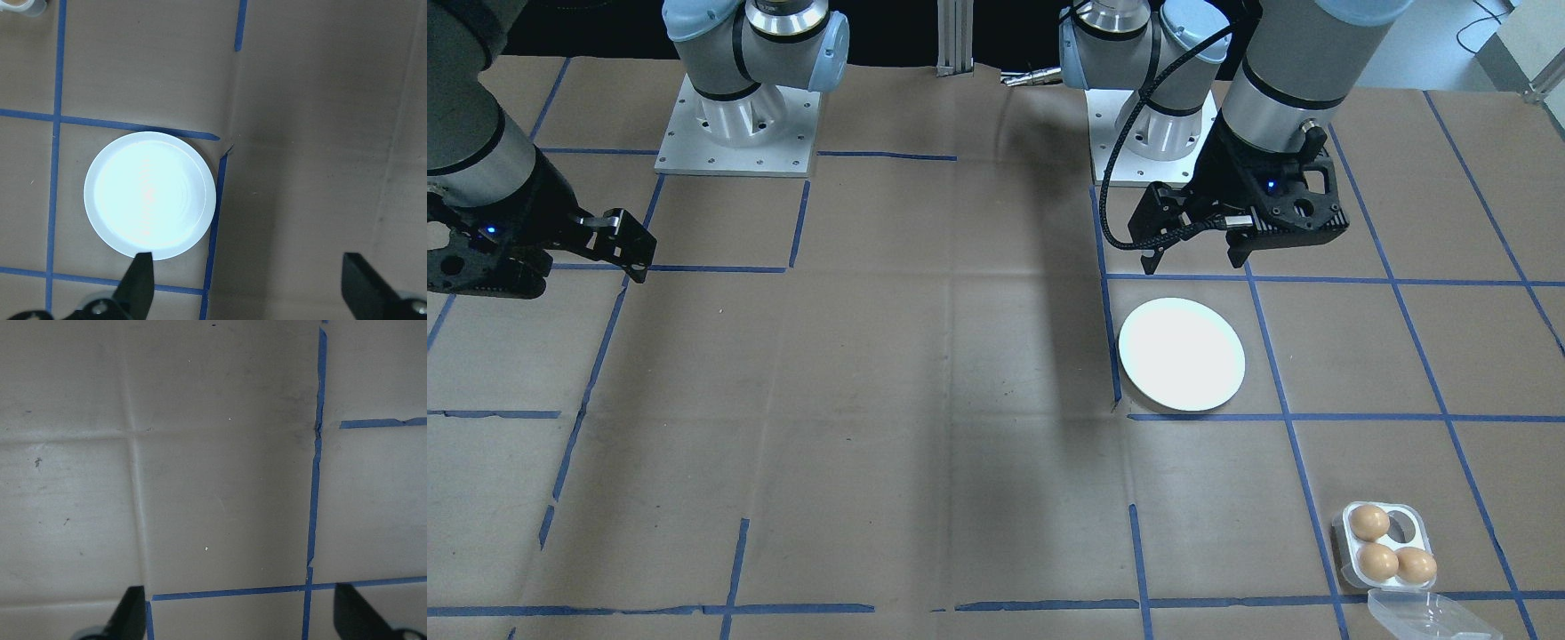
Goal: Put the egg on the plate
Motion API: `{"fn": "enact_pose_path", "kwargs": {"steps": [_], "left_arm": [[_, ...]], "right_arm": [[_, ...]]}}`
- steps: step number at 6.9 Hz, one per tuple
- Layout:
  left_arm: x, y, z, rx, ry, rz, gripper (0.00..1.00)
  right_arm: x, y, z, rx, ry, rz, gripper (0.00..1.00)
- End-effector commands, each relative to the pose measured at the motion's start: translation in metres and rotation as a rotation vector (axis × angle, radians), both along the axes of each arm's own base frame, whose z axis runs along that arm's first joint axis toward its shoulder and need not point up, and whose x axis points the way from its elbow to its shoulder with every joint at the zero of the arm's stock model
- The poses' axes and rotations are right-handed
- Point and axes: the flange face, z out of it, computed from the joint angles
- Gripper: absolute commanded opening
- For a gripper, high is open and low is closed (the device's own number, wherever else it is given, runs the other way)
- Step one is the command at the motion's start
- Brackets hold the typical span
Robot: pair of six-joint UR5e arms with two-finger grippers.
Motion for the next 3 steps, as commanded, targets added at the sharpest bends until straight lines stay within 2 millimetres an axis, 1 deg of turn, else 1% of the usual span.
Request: {"fn": "enact_pose_path", "kwargs": {"steps": [1,3], "left_arm": [[0.0003,-0.0005,0.0016,-0.003,-0.003,-0.001,1.00],[0.0003,-0.0009,0.0031,-0.006,-0.003,-0.006,1.00]], "right_arm": [[0.0001,0.0000,0.0000,0.000,-0.001,0.000,1.00],[0.0001,0.0000,0.0000,0.000,-0.001,0.000,1.00]]}}
